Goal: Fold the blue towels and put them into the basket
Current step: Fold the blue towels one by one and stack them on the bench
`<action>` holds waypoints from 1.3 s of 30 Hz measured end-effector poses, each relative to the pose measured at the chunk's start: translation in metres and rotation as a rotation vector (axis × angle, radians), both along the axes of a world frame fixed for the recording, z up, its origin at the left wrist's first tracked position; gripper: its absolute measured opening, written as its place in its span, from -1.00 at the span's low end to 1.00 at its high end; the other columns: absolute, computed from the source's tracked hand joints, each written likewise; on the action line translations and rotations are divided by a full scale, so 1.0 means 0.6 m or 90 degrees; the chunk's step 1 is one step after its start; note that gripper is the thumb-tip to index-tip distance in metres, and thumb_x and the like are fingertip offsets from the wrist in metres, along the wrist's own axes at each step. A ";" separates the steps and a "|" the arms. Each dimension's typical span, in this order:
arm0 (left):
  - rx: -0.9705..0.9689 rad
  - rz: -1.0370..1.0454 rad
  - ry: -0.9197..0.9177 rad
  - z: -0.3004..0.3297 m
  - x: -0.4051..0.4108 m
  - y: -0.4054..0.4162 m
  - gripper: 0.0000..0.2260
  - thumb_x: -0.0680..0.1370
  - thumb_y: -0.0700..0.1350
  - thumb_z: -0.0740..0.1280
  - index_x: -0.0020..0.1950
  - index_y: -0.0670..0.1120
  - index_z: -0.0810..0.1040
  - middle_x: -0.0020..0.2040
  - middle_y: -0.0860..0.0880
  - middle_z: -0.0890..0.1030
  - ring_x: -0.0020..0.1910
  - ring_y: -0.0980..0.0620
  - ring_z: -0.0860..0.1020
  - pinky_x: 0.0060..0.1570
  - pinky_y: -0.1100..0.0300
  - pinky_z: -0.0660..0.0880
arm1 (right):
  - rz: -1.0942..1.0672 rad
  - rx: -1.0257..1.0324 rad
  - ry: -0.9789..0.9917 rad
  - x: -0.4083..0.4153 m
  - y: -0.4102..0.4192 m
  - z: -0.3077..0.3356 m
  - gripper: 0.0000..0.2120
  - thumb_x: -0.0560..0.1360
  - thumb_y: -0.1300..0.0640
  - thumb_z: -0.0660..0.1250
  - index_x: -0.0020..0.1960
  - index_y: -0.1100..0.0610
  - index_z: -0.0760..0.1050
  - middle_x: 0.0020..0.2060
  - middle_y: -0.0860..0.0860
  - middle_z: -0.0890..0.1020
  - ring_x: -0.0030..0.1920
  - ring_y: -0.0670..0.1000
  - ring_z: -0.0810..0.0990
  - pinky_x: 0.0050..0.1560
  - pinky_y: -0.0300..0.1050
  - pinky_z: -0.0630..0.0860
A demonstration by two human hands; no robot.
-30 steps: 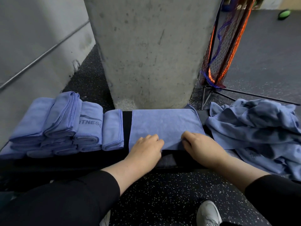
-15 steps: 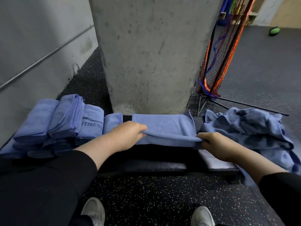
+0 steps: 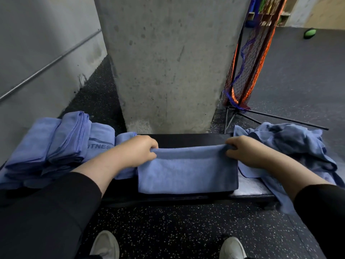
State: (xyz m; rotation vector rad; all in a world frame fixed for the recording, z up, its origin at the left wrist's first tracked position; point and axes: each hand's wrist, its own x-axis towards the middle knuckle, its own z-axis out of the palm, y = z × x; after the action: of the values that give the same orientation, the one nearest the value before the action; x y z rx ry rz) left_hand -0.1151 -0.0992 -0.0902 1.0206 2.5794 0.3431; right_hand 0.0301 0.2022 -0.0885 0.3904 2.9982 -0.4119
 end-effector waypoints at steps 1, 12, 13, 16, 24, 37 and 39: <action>-0.006 0.012 0.028 0.000 -0.007 0.008 -0.91 0.58 -0.14 0.30 -0.04 -0.08 0.60 -0.13 0.01 0.60 -0.10 0.01 0.52 -0.25 0.22 0.32 | -0.015 0.029 0.009 -0.013 0.001 -0.004 -0.72 0.48 0.18 0.31 -0.32 0.10 0.27 -0.41 -0.01 0.38 -0.34 0.00 0.33 -0.32 -0.10 0.19; 0.018 -0.073 0.167 -0.122 0.034 0.119 -0.61 0.71 0.04 0.12 0.53 0.00 0.34 0.51 -0.06 0.35 0.46 -0.11 0.34 0.40 -0.04 0.28 | 0.060 0.045 0.149 -0.057 -0.062 -0.067 -0.64 0.52 0.04 0.10 -0.02 0.17 0.62 0.00 0.14 0.62 0.04 0.22 0.61 0.06 0.06 0.55; 0.003 -0.088 0.154 -0.135 0.045 0.121 -0.57 0.71 0.07 0.10 0.57 0.02 0.27 0.58 -0.07 0.25 0.54 -0.09 0.24 0.49 -0.03 0.17 | 0.072 0.032 0.158 -0.051 -0.080 -0.085 -0.72 0.56 0.14 0.18 0.07 0.22 0.63 0.09 0.17 0.63 0.12 0.21 0.61 0.14 0.05 0.55; -0.036 -0.103 0.135 -0.172 0.064 0.117 -0.49 0.71 0.15 0.01 0.64 0.06 0.07 0.66 -0.01 -0.04 0.63 0.02 -0.07 0.56 -0.08 -0.14 | 0.069 -0.008 0.075 -0.027 -0.124 -0.143 -0.60 0.65 0.12 0.20 0.41 0.30 0.39 0.48 0.21 0.37 0.49 0.20 0.35 0.42 0.17 0.35; -0.036 -0.095 0.127 -0.183 0.038 0.126 -0.49 0.72 0.14 -0.06 0.65 0.05 -0.02 0.66 0.05 -0.03 0.63 0.03 -0.07 0.57 -0.17 -0.12 | 0.020 0.002 -0.055 0.001 -0.127 -0.183 -0.32 0.64 -0.27 -0.04 0.64 0.01 -0.12 0.62 -0.11 -0.17 0.61 -0.08 -0.22 0.57 -0.01 -0.21; -0.017 -0.017 0.237 -0.140 0.011 0.116 -0.90 0.58 -0.14 0.21 0.07 -0.01 0.46 -0.03 0.02 0.45 0.04 -0.08 0.45 -0.06 0.07 0.19 | -0.065 0.145 -0.006 -0.038 -0.141 -0.138 -0.60 0.61 -0.23 0.14 0.20 0.07 0.45 0.14 0.03 0.47 0.18 0.13 0.46 0.09 0.06 0.44; -0.016 -0.013 0.254 -0.140 0.014 0.109 -0.89 0.58 -0.10 0.23 0.09 0.00 0.46 0.01 0.01 0.46 0.04 -0.07 0.45 -0.05 0.08 0.21 | -0.066 0.152 0.003 -0.056 -0.141 -0.145 -0.56 0.61 -0.24 0.13 0.25 0.09 0.42 0.18 0.04 0.46 0.21 0.13 0.44 0.13 0.05 0.43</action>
State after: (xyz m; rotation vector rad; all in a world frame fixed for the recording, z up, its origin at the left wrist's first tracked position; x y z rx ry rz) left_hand -0.1064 -0.0340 -0.1739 1.2082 2.9094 0.1081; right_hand -0.0034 0.1175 -0.1753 0.5654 3.0481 -0.0614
